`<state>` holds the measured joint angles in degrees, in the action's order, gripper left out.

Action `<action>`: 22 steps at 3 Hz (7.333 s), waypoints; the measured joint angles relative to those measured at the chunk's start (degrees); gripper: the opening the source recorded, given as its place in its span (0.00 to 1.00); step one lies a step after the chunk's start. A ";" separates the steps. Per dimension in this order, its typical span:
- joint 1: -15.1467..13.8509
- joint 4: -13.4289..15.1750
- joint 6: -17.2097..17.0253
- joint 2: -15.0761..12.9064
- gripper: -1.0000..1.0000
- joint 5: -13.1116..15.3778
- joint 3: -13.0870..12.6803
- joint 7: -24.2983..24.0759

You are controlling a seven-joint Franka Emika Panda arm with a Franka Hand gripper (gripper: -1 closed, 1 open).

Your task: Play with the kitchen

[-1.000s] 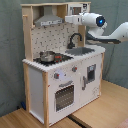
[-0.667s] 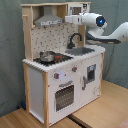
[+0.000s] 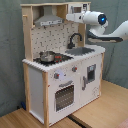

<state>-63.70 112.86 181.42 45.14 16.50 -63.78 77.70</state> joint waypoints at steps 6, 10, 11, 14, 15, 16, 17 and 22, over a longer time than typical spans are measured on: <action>14.40 10.02 4.43 2.63 1.00 0.10 12.29 1.04; 12.90 3.85 2.09 19.75 1.00 -0.22 15.38 -14.69; 11.51 0.80 0.07 22.57 1.00 -0.22 15.16 -19.62; 4.32 -8.60 -6.52 29.33 1.00 -0.22 13.33 -36.42; 1.79 -10.82 -8.55 30.89 1.00 -0.22 13.04 -41.46; -0.78 -12.83 -10.74 32.25 1.00 -0.22 12.82 -46.60; -3.33 -14.74 -12.90 33.39 1.00 -0.22 12.62 -51.86; -12.19 -27.61 -30.12 35.29 1.00 -0.23 12.52 -74.92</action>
<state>-75.88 85.24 151.31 80.42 16.27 -51.26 2.78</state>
